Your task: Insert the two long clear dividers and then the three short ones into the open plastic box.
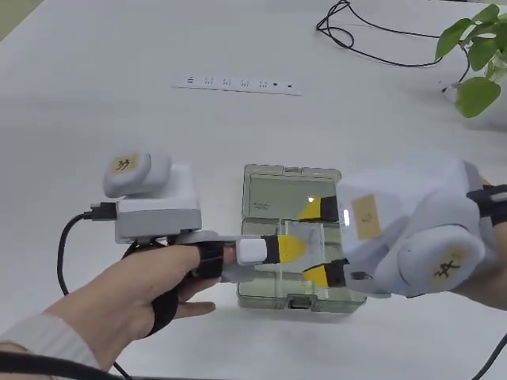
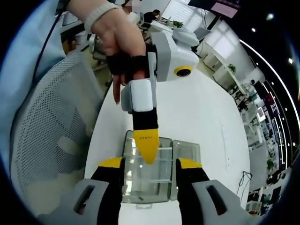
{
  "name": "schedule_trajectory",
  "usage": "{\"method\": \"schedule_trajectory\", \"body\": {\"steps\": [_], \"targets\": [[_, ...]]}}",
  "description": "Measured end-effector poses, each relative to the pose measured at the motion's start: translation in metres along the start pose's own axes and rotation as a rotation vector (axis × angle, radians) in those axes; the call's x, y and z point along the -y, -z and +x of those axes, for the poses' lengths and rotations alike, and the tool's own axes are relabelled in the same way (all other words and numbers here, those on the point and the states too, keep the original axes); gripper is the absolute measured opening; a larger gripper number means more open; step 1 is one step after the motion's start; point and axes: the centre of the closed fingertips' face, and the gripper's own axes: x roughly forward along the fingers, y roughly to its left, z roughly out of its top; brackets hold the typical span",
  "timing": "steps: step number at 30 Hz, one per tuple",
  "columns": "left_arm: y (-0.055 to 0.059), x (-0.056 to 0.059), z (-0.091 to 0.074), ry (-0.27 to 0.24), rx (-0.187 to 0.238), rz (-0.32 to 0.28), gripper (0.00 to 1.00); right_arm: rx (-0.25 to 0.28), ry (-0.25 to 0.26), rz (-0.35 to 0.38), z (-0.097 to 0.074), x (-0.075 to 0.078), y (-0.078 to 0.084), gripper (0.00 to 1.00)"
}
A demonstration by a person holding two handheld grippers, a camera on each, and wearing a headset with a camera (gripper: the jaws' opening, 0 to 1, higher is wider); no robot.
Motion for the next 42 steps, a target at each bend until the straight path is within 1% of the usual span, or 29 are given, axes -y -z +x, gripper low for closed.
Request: {"method": "schedule_trajectory", "body": {"steps": [1,2,3,4,5,6,7,8,9,10,12,13,14,15,16,17,18,19,20,23,24,25,26,29,30,33,36,39,42], "targets": [[0.0,0.001,0.0,0.006,0.0,0.013,0.0,0.008,0.005,0.021,-0.001,0.002,-0.001,0.57],[0.0,0.002,-0.001,0.014,-0.006,0.035,0.0,0.034,-0.002,0.057,-0.005,0.004,-0.004,0.61],[0.0,0.002,-0.002,0.012,-0.015,0.049,0.0,0.05,-0.011,0.081,-0.007,0.006,-0.005,0.6],[0.001,0.001,-0.002,0.014,-0.026,0.072,0.0,0.072,-0.03,0.131,-0.012,0.008,-0.008,0.58],[0.002,0.002,-0.003,0.025,-0.038,0.136,0.0,0.084,-0.04,0.158,-0.015,0.01,-0.008,0.58],[0.003,0.002,-0.004,0.027,-0.046,0.161,0.0,0.09,-0.051,0.178,-0.019,0.013,-0.008,0.58],[0.006,0.003,-0.005,0.036,-0.06,0.225,0.0,0.097,-0.058,0.192,-0.022,0.015,-0.008,0.57],[0.009,0.004,-0.006,0.043,-0.068,0.269,0.0,0.103,-0.063,0.205,-0.024,0.018,-0.008,0.56],[0.015,0.004,-0.007,0.049,-0.091,0.293,0.0,0.107,-0.071,0.23,-0.028,0.021,-0.007,0.55],[0.017,0.004,-0.008,0.057,-0.098,0.315,0.0,0.111,-0.085,0.238,-0.03,0.022,-0.007,0.53],[0.019,0.007,-0.009,0.076,-0.087,0.384,0.0,0.112,-0.137,0.265,-0.034,0.018,-0.006,0.48],[0.02,0.009,-0.01,0.082,-0.086,0.383,0.0,0.109,-0.179,0.279,-0.036,0.014,-0.006,0.45],[0.018,0.01,-0.01,0.107,-0.068,0.416,0.0,0.105,-0.192,0.29,-0.037,0.013,-0.005,0.42],[0.018,0.012,-0.011,0.119,-0.055,0.44,0.0,0.096,-0.223,0.286,-0.038,0.01,-0.004,0.41],[0.018,0.014,-0.012,0.131,-0.051,0.466,0.0,0.089,-0.233,0.283,-0.038,0.009,-0.004,0.38],[0.017,0.016,-0.012,0.14,-0.04,0.486,0.0,0.074,-0.263,0.275,-0.038,0.005,-0.004,0.36],[0.016,0.018,-0.014,0.142,-0.027,0.527,0.0,0.073,-0.279,0.27,-0.039,0.004,-0.005,0.34],[0.015,0.019,-0.014,0.145,-0.022,0.55,0.0,0.069,-0.291,0.276,-0.038,0.004,-0.003,0.32],[0.014,0.021,-0.015,0.156,-0.011,0.58,0.0,0.06,-0.325,0.276,-0.038,0.001,-0.004,0.31],[0.012,0.023,-0.016,0.161,0.005,0.664,0.0,0.059,-0.383,0.273,-0.038,-0.005,-0.01,0.25],[0.012,0.025,-0.016,0.168,0.012,0.705,0.0,0.057,-0.408,0.275,-0.037,-0.007,-0.012,0.24],[0.012,0.025,-0.017,0.167,0.017,0.747,0.0,0.052,-0.407,0.281,-0.035,-0.004,-0.01,0.23],[0.015,0.026,-0.017,0.171,0.006,0.753,0.0,0.049,-0.413,0.279,-0.034,-0.004,-0.01,0.23],[0.02,0.023,-0.017,0.168,-0.025,0.811,0.0,0.041,-0.443,0.267,-0.033,-0.009,-0.014,0.19],[0.021,0.024,-0.017,0.169,-0.027,0.822,0.0,0.036,-0.46,0.263,-0.033,-0.012,-0.014,0.17],[0.023,0.023,-0.018,0.169,-0.032,0.83,0.0,0.017,-0.493,0.26,-0.032,-0.018,-0.014,0.14],[0.024,0.024,-0.019,0.17,-0.026,0.836,0.0,0.003,-0.519,0.27,-0.031,-0.025,-0.013,0.11],[0.025,0.025,-0.018,0.173,-0.031,0.844,0.0,-0.013,-0.529,0.267,-0.028,-0.028,-0.011,0.09],[0.026,0.027,-0.018,0.181,-0.038,0.856,0.0,-0.015,-0.538,0.273,-0.029,-0.028,-0.012,0.07]]}}
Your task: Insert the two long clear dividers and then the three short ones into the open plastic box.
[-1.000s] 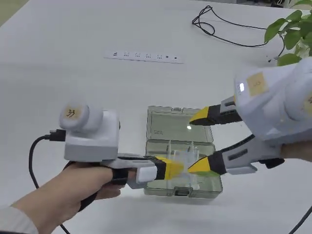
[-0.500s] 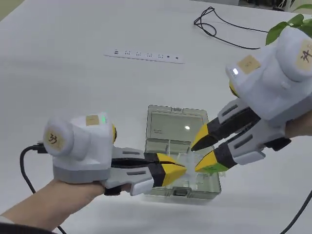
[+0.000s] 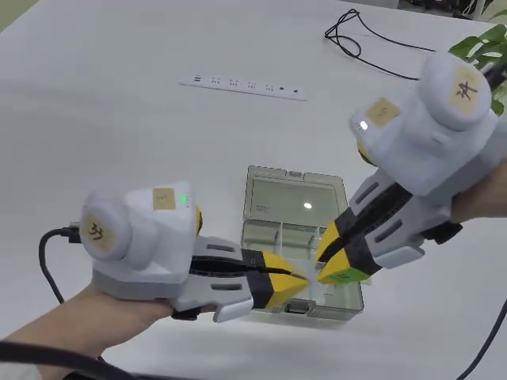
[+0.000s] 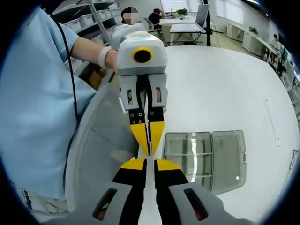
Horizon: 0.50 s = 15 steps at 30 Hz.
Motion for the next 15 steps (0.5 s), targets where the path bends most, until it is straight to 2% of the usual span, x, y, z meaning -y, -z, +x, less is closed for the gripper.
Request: {"method": "schedule_trajectory", "body": {"steps": [8,15], "targets": [[0.0002,0.003,0.0041,0.014,-0.009,0.012,0.0,-0.024,-0.021,-0.027,-0.0001,-0.0038,0.0026,0.02],[0.0022,0.0013,0.0067,0.007,-0.027,0.01,0.0,-0.076,0.009,-0.05,0.0011,-0.0025,0.0039,0.02]]}}
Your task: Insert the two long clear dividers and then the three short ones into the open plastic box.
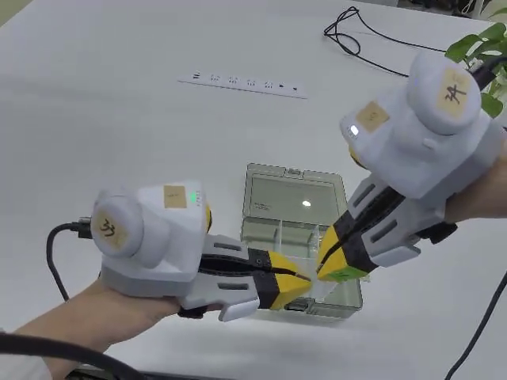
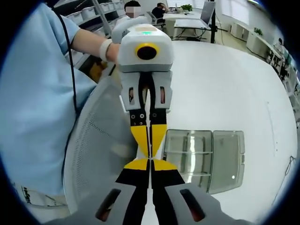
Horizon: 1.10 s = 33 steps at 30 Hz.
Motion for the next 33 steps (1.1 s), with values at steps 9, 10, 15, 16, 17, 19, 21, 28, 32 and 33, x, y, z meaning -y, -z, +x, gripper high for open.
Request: {"method": "schedule_trajectory", "body": {"steps": [9,10,15,16,17,19,21,28,32,33], "targets": [[0.004,-0.006,0.002,-0.041,-0.022,-0.013,0.0,-0.036,0.022,-0.016,0.0,0.006,0.004,0.02],[0.005,-0.009,0.001,-0.059,-0.025,-0.005,0.02,-0.033,0.024,-0.013,0.0,0.007,0.004,0.02],[0.01,-0.02,-0.003,-0.111,-0.049,0.008,0.26,-0.049,0.04,-0.002,0.0,0.012,0.01,0.02],[0.01,-0.021,-0.004,-0.117,-0.051,0.007,0.3,-0.05,0.045,0.0,0.0,0.012,0.011,0.02],[0.011,-0.023,-0.004,-0.123,-0.053,0.006,0.32,-0.053,0.048,0.006,0.0,0.013,0.013,0.02],[0.012,-0.027,-0.007,-0.144,-0.056,0.002,0.38,-0.063,0.053,0.011,0.001,0.015,0.019,0.02],[0.016,-0.031,-0.01,-0.167,-0.069,0.002,0.45,-0.074,0.063,0.01,0.001,0.017,0.023,0.02],[0.035,-0.043,-0.023,-0.241,-0.133,0.0,0.67,-0.111,0.103,0.036,-0.003,0.03,0.04,0.02],[0.043,-0.047,-0.029,-0.276,-0.154,-0.007,0.8,-0.131,0.129,0.059,-0.005,0.038,0.052,0.02],[0.045,-0.049,-0.031,-0.288,-0.164,-0.012,0.83,-0.141,0.138,0.057,-0.005,0.04,0.056,0.02]]}}
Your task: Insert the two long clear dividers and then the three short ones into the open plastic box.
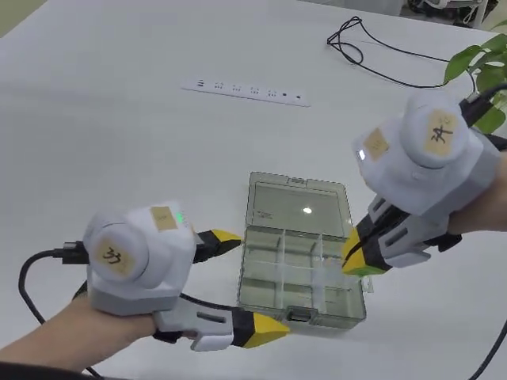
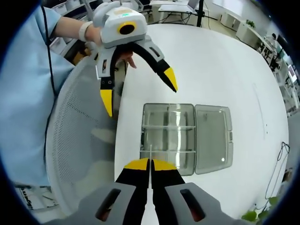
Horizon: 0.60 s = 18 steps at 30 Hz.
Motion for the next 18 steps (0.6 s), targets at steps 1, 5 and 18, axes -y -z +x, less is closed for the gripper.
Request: {"method": "schedule_trajectory", "body": {"steps": [1,5,18], "targets": [[0.003,-0.001,0.0,-0.007,-0.004,0.0,0.88,-0.008,0.009,0.003,0.0,0.002,0.003,0.02],[0.011,-0.005,-0.003,-0.025,-0.027,0.0,0.96,-0.013,0.037,0.018,0.001,0.009,0.009,0.02],[0.016,-0.014,-0.012,-0.055,-0.032,0.005,1.0,-0.028,0.071,0.049,0.008,0.021,0.015,0.02]]}}
